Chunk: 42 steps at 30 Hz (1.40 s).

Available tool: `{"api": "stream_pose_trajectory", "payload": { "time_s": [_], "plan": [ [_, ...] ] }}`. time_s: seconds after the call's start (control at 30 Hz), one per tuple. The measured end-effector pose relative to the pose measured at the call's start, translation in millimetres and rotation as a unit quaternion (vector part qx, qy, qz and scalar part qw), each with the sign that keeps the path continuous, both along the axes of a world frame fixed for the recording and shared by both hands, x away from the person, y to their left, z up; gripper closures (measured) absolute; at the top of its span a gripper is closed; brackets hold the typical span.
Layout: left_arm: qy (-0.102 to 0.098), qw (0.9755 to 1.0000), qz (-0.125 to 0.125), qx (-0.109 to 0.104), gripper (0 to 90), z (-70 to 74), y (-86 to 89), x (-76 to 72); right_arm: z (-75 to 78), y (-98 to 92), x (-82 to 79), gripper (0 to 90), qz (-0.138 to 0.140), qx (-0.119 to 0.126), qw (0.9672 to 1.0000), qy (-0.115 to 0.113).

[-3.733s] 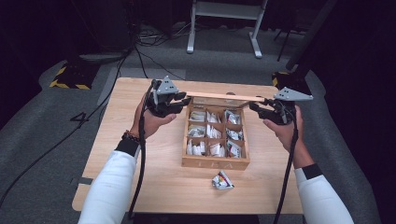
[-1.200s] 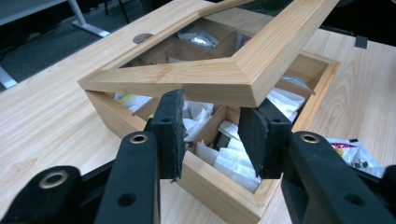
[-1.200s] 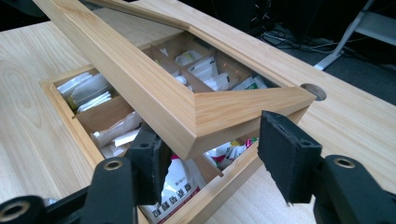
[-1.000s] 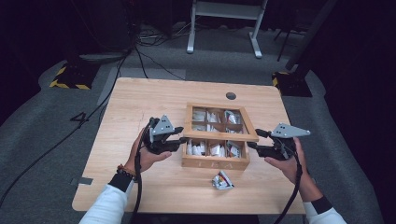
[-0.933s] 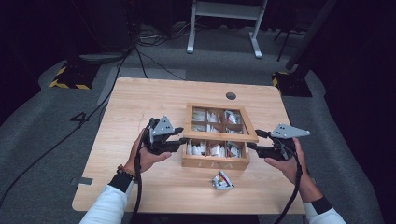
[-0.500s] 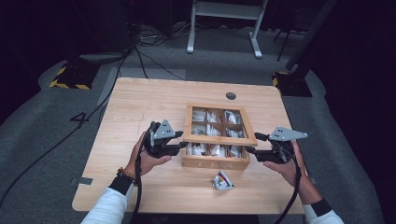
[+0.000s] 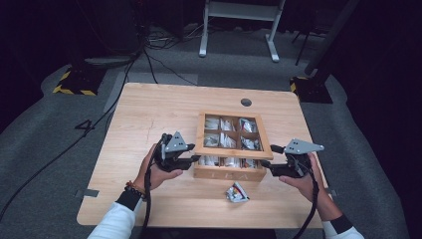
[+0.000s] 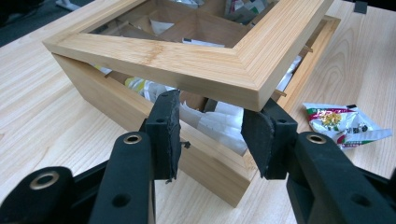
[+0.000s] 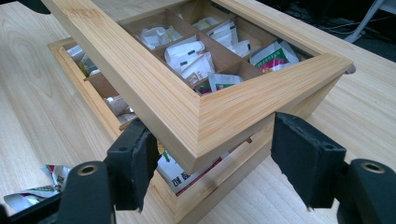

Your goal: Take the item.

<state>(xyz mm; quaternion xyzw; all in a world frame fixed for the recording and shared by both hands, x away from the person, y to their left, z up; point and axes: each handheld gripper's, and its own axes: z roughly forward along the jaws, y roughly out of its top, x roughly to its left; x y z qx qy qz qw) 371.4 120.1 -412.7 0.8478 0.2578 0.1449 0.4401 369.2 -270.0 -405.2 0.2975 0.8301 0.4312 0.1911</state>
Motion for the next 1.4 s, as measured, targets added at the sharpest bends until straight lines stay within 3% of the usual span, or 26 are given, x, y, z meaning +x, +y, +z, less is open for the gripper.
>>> {"api": "stream_pose_trajectory", "payload": {
  "time_s": [0.2,0.37,1.4],
  "plan": [
    [0.004,1.0000,-0.004,0.004,57.4,-3.6,-2.0,-0.3,-2.7,-0.2,-0.8,31.7,0.002,0.000,1.0000,0.004],
    [0.007,0.9997,-0.009,0.023,56.7,-8.8,-5.6,-1.6,-8.9,0.5,-2.3,30.7,0.007,-0.009,0.9999,0.009],
    [0.032,0.9986,-0.016,0.039,51.2,-22.3,-6.2,-6.1,-27.1,-0.6,-6.5,31.6,0.015,-0.015,0.9992,0.035]
  ]
}}
